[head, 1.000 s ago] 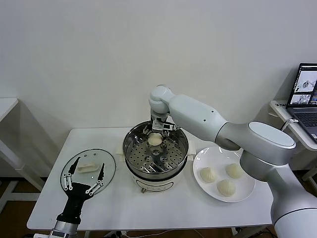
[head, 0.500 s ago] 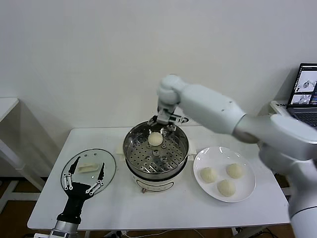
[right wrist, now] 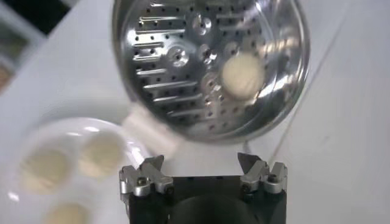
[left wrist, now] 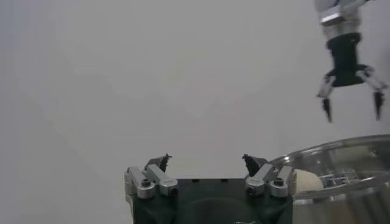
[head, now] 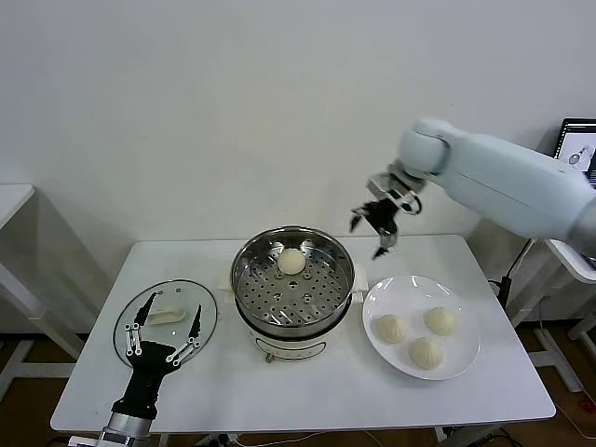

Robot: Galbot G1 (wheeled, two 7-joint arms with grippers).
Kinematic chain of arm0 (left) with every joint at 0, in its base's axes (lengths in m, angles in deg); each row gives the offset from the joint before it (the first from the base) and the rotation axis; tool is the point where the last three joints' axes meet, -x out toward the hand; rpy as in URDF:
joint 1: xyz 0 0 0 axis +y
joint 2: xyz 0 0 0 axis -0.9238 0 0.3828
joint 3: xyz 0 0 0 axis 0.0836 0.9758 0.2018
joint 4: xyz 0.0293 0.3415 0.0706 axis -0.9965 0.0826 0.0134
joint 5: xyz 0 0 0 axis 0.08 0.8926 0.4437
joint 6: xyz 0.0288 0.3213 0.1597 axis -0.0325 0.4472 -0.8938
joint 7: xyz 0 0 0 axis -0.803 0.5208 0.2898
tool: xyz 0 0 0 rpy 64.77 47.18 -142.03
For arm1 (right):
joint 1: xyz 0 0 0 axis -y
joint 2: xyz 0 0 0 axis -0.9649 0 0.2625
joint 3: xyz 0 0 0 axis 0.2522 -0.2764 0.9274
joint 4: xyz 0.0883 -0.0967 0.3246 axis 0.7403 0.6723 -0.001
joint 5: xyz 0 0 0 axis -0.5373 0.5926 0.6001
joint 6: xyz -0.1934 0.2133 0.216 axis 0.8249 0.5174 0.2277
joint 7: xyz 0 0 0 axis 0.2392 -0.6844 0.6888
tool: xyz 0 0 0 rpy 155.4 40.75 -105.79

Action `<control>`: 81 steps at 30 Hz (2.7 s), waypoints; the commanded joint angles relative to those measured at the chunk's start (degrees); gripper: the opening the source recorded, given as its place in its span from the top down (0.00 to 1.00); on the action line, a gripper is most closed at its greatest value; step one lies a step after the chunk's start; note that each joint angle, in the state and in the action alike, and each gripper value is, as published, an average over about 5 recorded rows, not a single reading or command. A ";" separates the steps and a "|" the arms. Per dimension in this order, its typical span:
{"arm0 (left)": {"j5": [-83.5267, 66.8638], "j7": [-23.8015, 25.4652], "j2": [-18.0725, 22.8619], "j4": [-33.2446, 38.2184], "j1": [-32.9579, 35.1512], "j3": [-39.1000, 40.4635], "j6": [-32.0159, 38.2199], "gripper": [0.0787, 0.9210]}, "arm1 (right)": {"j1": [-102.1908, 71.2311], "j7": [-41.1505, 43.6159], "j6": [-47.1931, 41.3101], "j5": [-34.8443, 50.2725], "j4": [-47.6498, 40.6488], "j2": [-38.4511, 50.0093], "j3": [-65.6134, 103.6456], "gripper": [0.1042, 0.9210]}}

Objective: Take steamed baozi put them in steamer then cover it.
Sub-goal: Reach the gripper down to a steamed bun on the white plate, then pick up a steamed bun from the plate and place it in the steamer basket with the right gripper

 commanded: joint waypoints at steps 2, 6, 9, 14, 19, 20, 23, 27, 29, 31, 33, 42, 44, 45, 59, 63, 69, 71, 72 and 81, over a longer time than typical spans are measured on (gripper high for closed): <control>0.19 -0.08 0.27 -0.08 -0.36 0.33 -0.24 0.12 | -6.10 -6.73 -9.46 6.62 6.21 9.15 -7.87 0.12; 0.34 -0.09 0.37 -0.22 -0.32 0.41 -0.22 0.12 | -9.59 -8.61 -9.92 5.73 4.26 7.54 -6.77 0.12; 0.45 -0.10 0.46 -0.17 -0.24 0.35 -0.16 0.12 | -11.00 -9.22 -10.15 4.84 3.13 6.29 -6.43 0.12; 0.51 -0.13 0.48 -0.12 -0.21 0.32 -0.14 0.12 | -13.17 -10.76 -10.19 3.04 1.41 4.27 -5.30 0.12; 0.60 -0.14 0.47 -0.25 -0.02 0.26 0.06 0.12 | -15.44 -12.24 -10.08 1.77 -0.27 2.64 -3.80 0.12; 0.61 -0.15 0.46 -0.32 0.01 0.21 0.13 0.12 | -15.80 -12.59 -10.02 1.55 -0.58 2.33 -3.54 0.12; 0.62 -0.20 0.46 -0.47 0.08 0.07 0.27 0.12 | -16.51 -13.49 -9.79 0.95 -1.26 1.64 -3.09 0.12; 0.62 -0.21 0.51 -0.45 0.11 -0.06 0.37 0.12 | -16.96 -14.47 -9.56 0.27 -1.70 1.03 -2.85 0.12; 0.61 -0.21 0.53 -0.43 0.07 -0.11 0.40 0.12 | -17.03 -14.63 -9.53 0.12 -1.76 0.83 -2.81 0.12; 0.60 -0.22 0.54 -0.45 0.05 -0.15 0.44 0.12 | -17.06 -14.77 -9.54 0.03 -1.78 0.70 -2.79 0.12; 0.60 -0.22 0.54 -0.53 0.05 -0.18 0.53 0.12 | -17.07 -14.84 -9.53 -0.08 -1.82 0.61 -2.78 0.13; 0.47 -0.25 0.63 -0.70 -0.11 -0.65 0.69 0.12 | -16.79 -15.47 -9.29 -0.22 -1.67 0.30 -3.47 0.25; 0.42 -0.26 0.62 -0.62 -0.10 -0.83 0.68 0.12 | -16.57 -15.63 -9.29 -0.19 -1.53 0.35 -3.60 0.27; 0.43 -0.26 0.61 -0.56 -0.07 -0.88 0.65 0.12 | -16.29 -15.65 -9.33 -0.12 -1.37 0.43 -3.80 0.29; 0.90 -0.16 1.04 0.69 0.26 -0.58 0.22 0.12 | 2.19 -4.03 -6.88 -0.26 4.16 3.42 -6.52 0.36; 0.94 -0.12 0.95 0.98 0.39 -0.49 0.29 0.12 | 9.10 -0.10 -5.35 0.41 4.50 2.46 -5.87 0.36; 0.87 -0.05 1.02 1.14 0.42 0.19 0.66 0.12 | 17.43 0.28 -5.97 5.15 7.67 -1.75 -6.66 0.36; 0.88 -0.07 1.02 1.12 0.38 0.48 0.67 0.12 | 19.14 0.19 -6.37 6.69 8.51 -3.69 -7.16 0.36; 0.89 -0.07 1.00 1.09 0.35 0.61 0.69 0.12 | 19.72 0.09 -6.63 7.42 8.90 -4.73 -7.45 0.36; 0.88 -0.31 0.79 0.53 -0.19 1.24 1.11 0.12 | 17.67 -3.37 -10.45 13.55 9.00 -16.64 -9.04 0.37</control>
